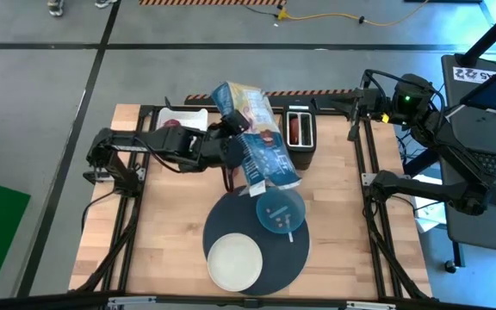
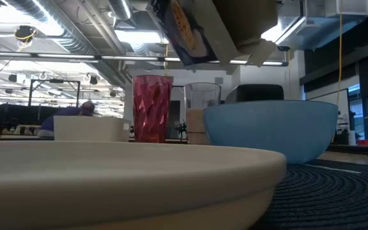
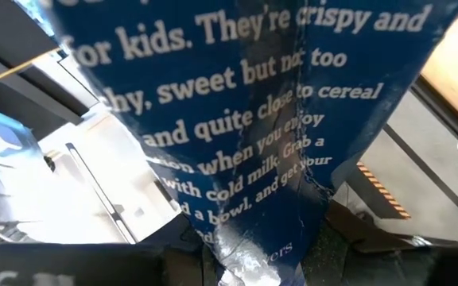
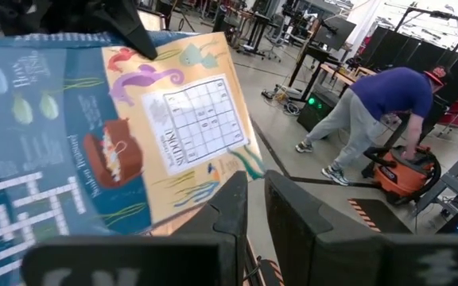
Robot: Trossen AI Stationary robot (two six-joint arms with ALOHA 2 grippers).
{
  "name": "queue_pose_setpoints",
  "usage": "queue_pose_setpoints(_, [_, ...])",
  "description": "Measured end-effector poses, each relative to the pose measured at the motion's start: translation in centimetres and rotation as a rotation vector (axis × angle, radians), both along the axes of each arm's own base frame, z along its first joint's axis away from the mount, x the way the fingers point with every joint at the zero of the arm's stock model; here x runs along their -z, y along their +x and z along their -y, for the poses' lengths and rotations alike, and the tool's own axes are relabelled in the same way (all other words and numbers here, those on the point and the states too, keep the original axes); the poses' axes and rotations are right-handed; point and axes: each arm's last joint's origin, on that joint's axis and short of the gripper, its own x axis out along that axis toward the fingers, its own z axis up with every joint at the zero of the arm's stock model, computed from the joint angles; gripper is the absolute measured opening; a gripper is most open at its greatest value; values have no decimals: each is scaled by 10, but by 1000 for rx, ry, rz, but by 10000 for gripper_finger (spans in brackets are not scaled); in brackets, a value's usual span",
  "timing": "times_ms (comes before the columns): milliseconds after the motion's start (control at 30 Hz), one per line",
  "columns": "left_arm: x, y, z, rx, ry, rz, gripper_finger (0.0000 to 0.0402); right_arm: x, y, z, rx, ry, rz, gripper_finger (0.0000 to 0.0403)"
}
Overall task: Arrange a breakfast setting
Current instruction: Pour the cereal from the cereal box into the blue bowl
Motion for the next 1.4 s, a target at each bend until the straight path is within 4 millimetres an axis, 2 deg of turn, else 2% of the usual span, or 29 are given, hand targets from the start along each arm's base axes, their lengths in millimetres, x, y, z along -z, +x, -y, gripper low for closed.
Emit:
queue_pose_setpoints(567, [24,23,21,21,37,-48,111,0,0,0,-7,1,1,50])
queue_pose_setpoints(1400, [26,25,25,60,48,-98,106,0,0,-1,-31,3,2,50])
